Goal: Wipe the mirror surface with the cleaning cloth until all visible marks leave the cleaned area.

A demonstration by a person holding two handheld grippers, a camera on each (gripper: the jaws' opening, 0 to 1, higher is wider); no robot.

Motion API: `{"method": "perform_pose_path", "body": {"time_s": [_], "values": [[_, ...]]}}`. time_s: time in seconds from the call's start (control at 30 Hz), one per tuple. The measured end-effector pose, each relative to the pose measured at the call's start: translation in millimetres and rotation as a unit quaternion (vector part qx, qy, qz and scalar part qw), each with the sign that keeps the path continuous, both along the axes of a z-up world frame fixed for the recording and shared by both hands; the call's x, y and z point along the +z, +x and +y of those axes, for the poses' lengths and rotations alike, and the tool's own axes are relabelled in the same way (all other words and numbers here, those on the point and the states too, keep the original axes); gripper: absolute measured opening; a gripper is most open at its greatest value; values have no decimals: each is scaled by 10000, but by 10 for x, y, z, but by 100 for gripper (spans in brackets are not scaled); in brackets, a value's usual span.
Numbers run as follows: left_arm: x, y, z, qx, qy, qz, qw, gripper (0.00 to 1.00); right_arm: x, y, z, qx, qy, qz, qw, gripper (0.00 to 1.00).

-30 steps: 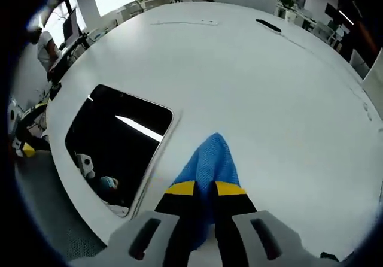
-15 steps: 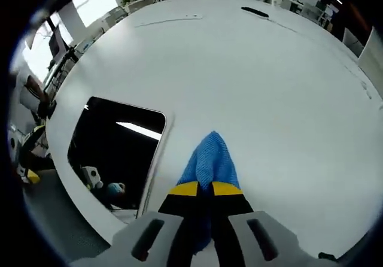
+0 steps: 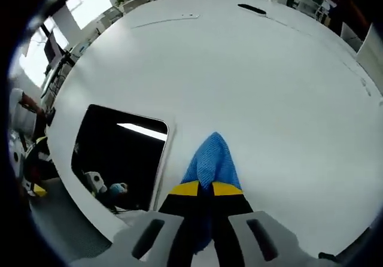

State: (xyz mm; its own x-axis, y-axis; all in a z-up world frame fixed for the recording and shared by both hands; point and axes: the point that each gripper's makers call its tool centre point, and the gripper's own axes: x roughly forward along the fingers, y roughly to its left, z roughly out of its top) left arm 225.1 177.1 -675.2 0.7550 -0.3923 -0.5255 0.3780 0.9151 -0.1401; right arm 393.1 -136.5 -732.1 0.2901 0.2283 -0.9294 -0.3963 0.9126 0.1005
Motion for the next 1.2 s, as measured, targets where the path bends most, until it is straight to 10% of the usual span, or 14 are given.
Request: {"method": "perform_pose_path", "body": {"time_s": [0.47, 1.2], "values": [[-21, 2, -11, -18, -45, 13, 10000, 99, 156, 50, 734, 326, 281, 97, 9990, 0], [-75, 5, -16, -91, -45, 87, 9999, 99, -28, 70, 916, 31, 254, 310, 9992, 0]]}}
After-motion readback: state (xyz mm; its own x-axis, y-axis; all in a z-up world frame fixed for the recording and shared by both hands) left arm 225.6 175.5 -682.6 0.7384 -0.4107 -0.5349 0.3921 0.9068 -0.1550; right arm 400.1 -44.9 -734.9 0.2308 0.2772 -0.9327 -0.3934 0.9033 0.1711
